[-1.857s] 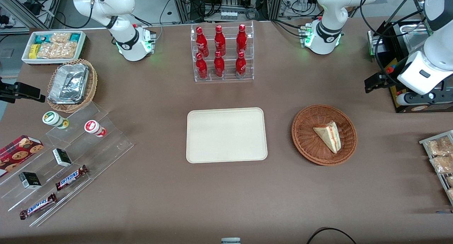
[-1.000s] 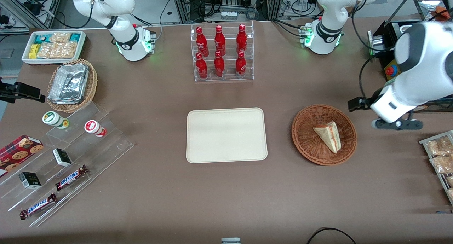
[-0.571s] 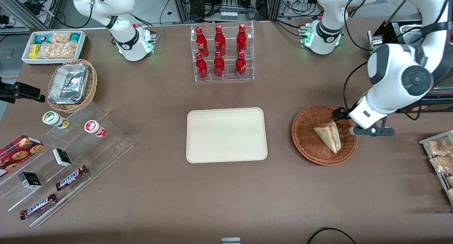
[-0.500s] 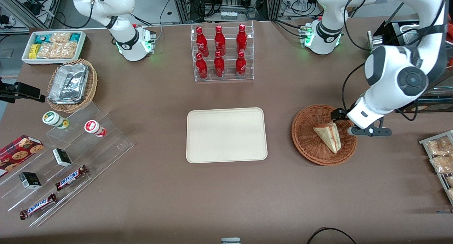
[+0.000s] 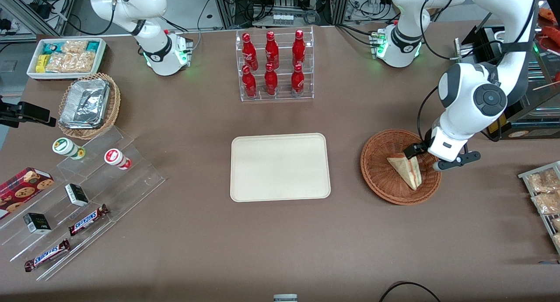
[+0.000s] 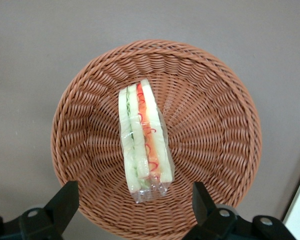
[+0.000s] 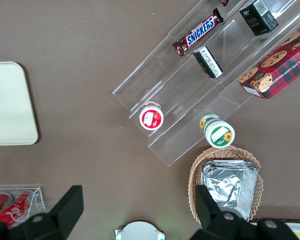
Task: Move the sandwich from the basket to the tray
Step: 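Lower the left gripper and close it on the triangular sandwich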
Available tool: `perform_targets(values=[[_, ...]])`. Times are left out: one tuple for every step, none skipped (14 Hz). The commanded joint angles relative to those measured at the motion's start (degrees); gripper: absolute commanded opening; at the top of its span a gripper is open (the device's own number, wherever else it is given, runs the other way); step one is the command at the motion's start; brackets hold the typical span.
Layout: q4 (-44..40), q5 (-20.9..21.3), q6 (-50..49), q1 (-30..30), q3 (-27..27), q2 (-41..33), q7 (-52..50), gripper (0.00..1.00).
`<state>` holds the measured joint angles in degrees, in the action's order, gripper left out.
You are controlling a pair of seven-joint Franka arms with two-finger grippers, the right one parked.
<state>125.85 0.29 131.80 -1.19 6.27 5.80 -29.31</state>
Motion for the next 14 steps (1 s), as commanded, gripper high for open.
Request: perform_targets(values=[[0.8, -0.4, 2.8, -1.2, -0.2, 1.5, -12.2, 1.00], [0.7, -0.4, 3.6, -1.4, -0.2, 2.5, -17.0, 1.00], [0.8, -0.4, 5.0, -2.2, -0.3, 3.3, -19.0, 1.00], [0.8, -0.4, 5.5, -2.4, -0.3, 4.0, -19.6, 1.00], [0.7, -0.4, 5.6, -2.4, -0.3, 4.5, -19.7, 1.00], [0.7, -0.4, 5.7, -2.4, -0.3, 5.0, -19.7, 1.00], [0.7, -0.4, 6.1, -2.4, -0.3, 5.3, -19.7, 1.00], [0.6, -0.4, 6.5, -2.4, -0.3, 6.0, -19.6, 1.00], [0.6, -0.2, 6.6, -2.4, -0.3, 6.5, -19.6, 1.00], [0.5, 0.1, 7.1, -2.4, -0.4, 7.4, -19.6, 1.00], [0.5, 0.3, 7.4, -2.4, -0.4, 7.8, -19.6, 1.00], [0.5, 0.4, 7.5, -2.3, -0.5, 8.6, -19.5, 1.00], [0.4, 0.4, 7.6, -2.2, -0.5, 9.0, -19.5, 1.00], [0.4, 0.4, 7.7, -2.2, -0.6, 9.3, -19.5, 0.98]])
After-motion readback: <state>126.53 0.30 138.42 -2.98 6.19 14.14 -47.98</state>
